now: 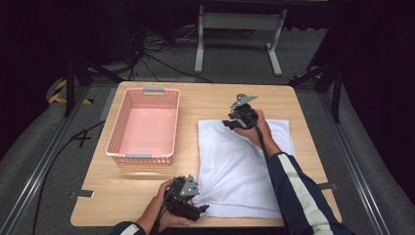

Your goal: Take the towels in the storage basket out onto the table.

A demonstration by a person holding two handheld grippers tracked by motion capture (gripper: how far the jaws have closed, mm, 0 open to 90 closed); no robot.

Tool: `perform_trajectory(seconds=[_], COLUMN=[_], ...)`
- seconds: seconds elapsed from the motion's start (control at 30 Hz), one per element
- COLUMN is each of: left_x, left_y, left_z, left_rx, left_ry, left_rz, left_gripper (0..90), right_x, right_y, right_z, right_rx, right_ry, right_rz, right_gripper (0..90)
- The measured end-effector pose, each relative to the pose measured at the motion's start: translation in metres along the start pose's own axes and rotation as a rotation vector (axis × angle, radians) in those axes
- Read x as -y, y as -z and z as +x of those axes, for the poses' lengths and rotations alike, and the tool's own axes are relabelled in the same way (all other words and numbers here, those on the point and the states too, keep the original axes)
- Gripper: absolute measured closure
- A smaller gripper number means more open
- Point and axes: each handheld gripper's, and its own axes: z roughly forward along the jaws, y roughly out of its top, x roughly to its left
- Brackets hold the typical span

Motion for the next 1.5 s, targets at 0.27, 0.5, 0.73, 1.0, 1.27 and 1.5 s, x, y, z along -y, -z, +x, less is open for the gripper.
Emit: perform_trajectory(seconds=[0.27, 0.5, 0.73, 1.0, 1.27, 1.5], left_x=[-0.072, -0.1, -0.105, -0.105, -0.108, -0.112], left_y=[-0.04, -0.076, -0.102, -0.115, -0.118, -0.121], left_z=[0.049, 0.108, 0.151, 0.174, 0.176, 0.179], left_rx=[-0.088, -0.171, -0.339, -0.3, -0.296, -0.295], left_ry=[0.048, 0.218, 0.368, 0.39, 0.367, 0.374], left_rz=[-0.037, -0.038, 0.043, 0.056, 0.055, 0.055], left_gripper=[23.6, 24.9, 26.1, 19.7, 19.9, 20.8], right_x=[0.057, 0.091, 0.112, 0.119, 0.12, 0.128], right_y=[0.056, 0.072, 0.062, 0.052, 0.052, 0.056], right_z=[-0.087, -0.113, -0.123, -0.128, -0.133, -0.149], right_rx=[0.163, 0.199, 0.221, 0.196, 0.221, 0.31], right_ry=[-0.162, -0.219, -0.266, -0.312, -0.305, -0.373], right_rz=[0.021, 0.062, 0.095, 0.099, 0.103, 0.098], right_gripper=[57.3, 53.6, 47.4, 44.0, 39.6, 30.2])
